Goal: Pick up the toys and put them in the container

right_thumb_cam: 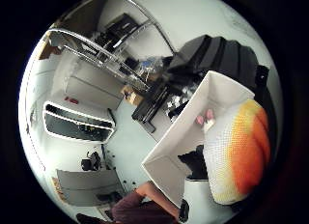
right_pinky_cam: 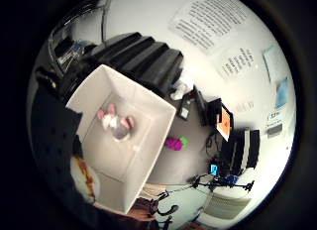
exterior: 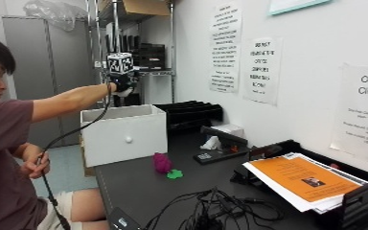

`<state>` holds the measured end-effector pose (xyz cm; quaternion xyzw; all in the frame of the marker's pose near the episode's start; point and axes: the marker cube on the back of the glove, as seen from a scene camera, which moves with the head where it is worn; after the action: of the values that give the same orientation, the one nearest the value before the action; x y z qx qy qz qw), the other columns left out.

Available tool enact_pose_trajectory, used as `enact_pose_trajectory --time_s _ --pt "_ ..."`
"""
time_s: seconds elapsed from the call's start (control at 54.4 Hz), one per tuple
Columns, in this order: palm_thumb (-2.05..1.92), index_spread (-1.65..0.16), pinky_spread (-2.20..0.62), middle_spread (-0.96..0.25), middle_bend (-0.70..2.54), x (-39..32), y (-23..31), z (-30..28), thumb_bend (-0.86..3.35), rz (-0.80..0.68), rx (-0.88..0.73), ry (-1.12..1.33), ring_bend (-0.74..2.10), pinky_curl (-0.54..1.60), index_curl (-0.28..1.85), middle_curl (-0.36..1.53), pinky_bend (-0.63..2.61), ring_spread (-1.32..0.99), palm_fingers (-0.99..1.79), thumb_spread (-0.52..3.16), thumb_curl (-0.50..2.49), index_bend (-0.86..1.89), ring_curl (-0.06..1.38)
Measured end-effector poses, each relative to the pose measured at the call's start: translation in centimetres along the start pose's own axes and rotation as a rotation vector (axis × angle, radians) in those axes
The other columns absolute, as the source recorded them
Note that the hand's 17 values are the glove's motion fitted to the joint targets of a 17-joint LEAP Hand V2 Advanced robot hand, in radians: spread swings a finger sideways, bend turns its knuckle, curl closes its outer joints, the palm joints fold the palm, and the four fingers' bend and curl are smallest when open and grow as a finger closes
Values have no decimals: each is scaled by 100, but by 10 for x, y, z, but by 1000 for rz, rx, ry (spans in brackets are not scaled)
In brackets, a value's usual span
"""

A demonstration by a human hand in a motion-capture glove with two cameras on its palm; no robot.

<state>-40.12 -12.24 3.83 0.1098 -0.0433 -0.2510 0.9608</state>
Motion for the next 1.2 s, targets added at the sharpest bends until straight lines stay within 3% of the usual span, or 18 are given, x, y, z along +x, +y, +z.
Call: enact_pose_trajectory --time_s 0.166,0.46,0.478,0.533,0.552,0.57,0.589,0.607,0.625,0.644,0.662,0.68,0.699,0.717,0.754,0.901,1.195 --pt "58 -30 -39 -16 122 -3 4 58 5 -95 -86 74 139 62 89 82 106 -37 100 20 107 94 74" --pt "58 -33 -38 -19 113 7 16 120 2 45 -226 -38 136 62 96 81 111 -37 85 26 112 81 73" --pt "61 -33 -38 -22 94 8 16 123 4 57 -236 -57 135 64 95 77 120 -38 57 33 112 74 73" --pt "61 -32 -38 -23 77 8 19 130 4 89 -295 -121 140 67 98 75 131 -38 41 43 111 66 75" --pt "57 -32 -37 -23 95 8 20 132 0 99 -325 -143 138 64 98 80 124 -37 52 42 110 62 74" --pt "55 -32 -36 -23 91 8 20 135 -1 110 -358 -165 136 62 95 77 123 -38 42 47 110 54 72" --pt "56 -33 -36 -24 96 8 21 138 0 123 -389 -185 137 63 97 79 125 -38 53 46 110 56 72" --pt "52 -32 -34 -24 88 8 21 141 -2 138 -417 -201 136 59 92 76 120 -38 33 55 108 45 70" --pt "35 -29 -29 -21 74 8 21 143 -11 150 -436 -214 122 62 89 72 124 -35 -11 67 104 34 67" --pt "34 -29 -30 -21 80 7 21 145 -7 157 -446 -224 128 64 94 75 122 -35 5 72 103 40 72" --pt "23 -25 -23 -15 60 7 20 146 -13 159 -448 -231 110 66 85 68 132 -28 -46 78 97 22 66" --pt "17 -24 -20 -12 53 7 20 146 -13 162 -446 -230 103 64 83 66 133 -25 -51 84 93 16 65" --pt "22 -25 -22 -16 61 7 20 147 -5 171 -442 -223 111 59 84 68 126 -29 -14 88 94 21 67" --pt "12 -22 -17 -10 45 8 20 148 -11 180 -438 -212 92 61 76 61 134 -23 -51 92 89 7 59" --pt "0 -20 -12 -4 31 9 20 147 -12 177 -432 -194 74 58 66 56 135 -17 -66 96 82 -1 54" --pt "-9 -14 0 6 9 9 21 135 -8 118 -389 -195 44 52 44 44 125 -4 -56 107 64 -5 41" --pt "-8 -11 7 10 7 14 24 103 -6 150 -275 -113 31 44 22 29 114 4 -46 113 44 -2 37"
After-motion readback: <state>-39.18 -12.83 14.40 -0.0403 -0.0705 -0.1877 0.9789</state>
